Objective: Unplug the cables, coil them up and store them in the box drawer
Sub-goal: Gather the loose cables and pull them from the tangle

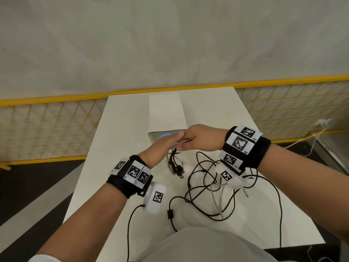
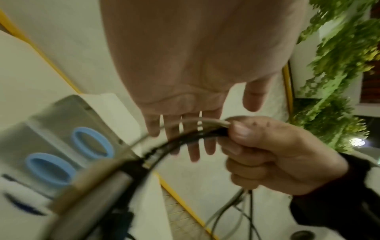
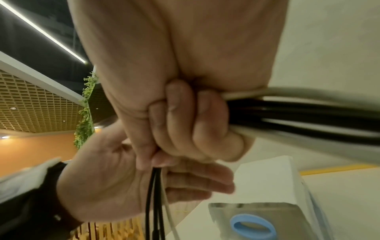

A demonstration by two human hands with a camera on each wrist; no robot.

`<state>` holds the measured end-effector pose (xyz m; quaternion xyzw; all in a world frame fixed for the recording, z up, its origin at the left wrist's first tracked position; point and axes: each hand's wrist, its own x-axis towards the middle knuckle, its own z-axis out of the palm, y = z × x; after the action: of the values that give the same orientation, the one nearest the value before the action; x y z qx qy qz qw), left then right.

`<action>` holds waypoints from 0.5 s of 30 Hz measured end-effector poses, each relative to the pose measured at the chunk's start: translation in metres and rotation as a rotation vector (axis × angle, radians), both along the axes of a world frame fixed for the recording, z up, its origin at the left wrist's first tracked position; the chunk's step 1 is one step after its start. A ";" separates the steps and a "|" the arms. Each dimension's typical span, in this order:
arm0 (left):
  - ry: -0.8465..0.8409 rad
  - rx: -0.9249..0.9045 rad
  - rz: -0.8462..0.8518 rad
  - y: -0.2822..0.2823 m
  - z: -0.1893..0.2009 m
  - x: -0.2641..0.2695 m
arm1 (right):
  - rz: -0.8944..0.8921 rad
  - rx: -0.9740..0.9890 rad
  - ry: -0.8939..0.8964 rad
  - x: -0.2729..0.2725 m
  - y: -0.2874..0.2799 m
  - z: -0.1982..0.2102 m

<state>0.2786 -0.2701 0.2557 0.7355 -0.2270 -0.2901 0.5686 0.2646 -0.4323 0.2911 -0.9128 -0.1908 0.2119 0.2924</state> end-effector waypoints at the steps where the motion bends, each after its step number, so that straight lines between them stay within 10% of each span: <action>1: -0.006 -0.002 0.049 -0.006 0.001 -0.001 | 0.008 0.016 -0.010 0.001 0.001 0.001; 9: 0.018 -0.072 0.156 -0.004 -0.004 0.000 | -0.198 0.191 0.147 -0.004 -0.044 0.003; 15: 0.068 -0.305 0.444 0.033 0.016 0.029 | -0.450 -0.097 0.173 -0.017 -0.141 -0.035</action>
<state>0.3074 -0.2366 0.2715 0.6632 -0.0823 -0.1454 0.7296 0.2476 -0.5730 0.2556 -0.9237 0.0534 0.2278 0.3033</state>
